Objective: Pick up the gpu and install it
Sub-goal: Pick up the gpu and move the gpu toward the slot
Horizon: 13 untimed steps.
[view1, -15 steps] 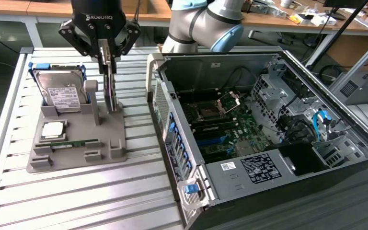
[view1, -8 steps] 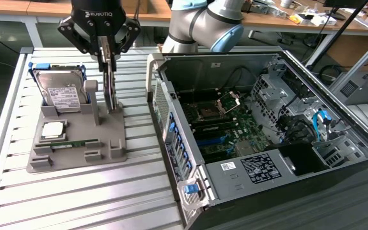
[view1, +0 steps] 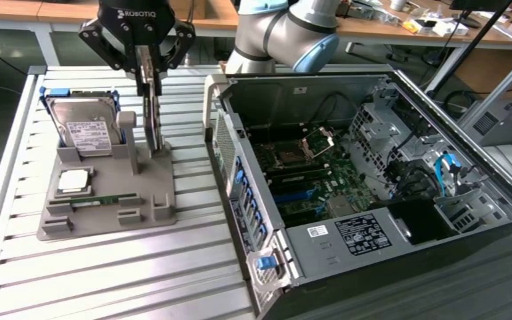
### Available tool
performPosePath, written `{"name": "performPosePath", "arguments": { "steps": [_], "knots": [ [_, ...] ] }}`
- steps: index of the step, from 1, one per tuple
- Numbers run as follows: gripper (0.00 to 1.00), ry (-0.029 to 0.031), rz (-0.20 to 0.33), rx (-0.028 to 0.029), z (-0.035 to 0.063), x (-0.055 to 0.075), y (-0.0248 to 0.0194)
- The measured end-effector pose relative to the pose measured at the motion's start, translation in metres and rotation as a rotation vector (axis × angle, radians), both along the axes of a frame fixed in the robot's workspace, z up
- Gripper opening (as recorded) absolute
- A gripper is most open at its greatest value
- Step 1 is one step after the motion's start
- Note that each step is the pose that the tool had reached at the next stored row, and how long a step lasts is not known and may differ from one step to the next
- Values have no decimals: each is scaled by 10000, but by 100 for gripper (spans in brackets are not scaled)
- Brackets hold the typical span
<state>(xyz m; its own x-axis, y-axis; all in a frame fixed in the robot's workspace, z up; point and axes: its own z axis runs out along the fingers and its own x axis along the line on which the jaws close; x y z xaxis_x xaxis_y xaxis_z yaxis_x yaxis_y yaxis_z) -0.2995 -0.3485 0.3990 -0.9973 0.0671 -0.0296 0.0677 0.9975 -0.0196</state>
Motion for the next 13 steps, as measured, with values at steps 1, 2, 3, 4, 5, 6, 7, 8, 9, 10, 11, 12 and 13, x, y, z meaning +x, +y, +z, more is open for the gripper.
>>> {"name": "performPosePath", "arguments": {
  "steps": [1,2,3,4,5,6,7,8,9,10,11,12,13],
  "knots": [
    [27,0,0,0,6,0,0],
    [27,0,0,0,13,0,0],
    [27,0,0,0,19,0,0],
    [27,0,0,0,26,0,0],
    [27,0,0,0,32,0,0],
    [27,0,0,0,39,0,0],
    [27,0,0,0,45,0,0],
    [27,0,0,0,52,0,0],
    [27,0,0,0,59,0,0],
    [27,0,0,0,65,0,0],
    [27,0,0,0,74,0,0],
    [27,0,1,0,80,0,0],
    [27,0,0,0,89,0,0]
  ]
}}
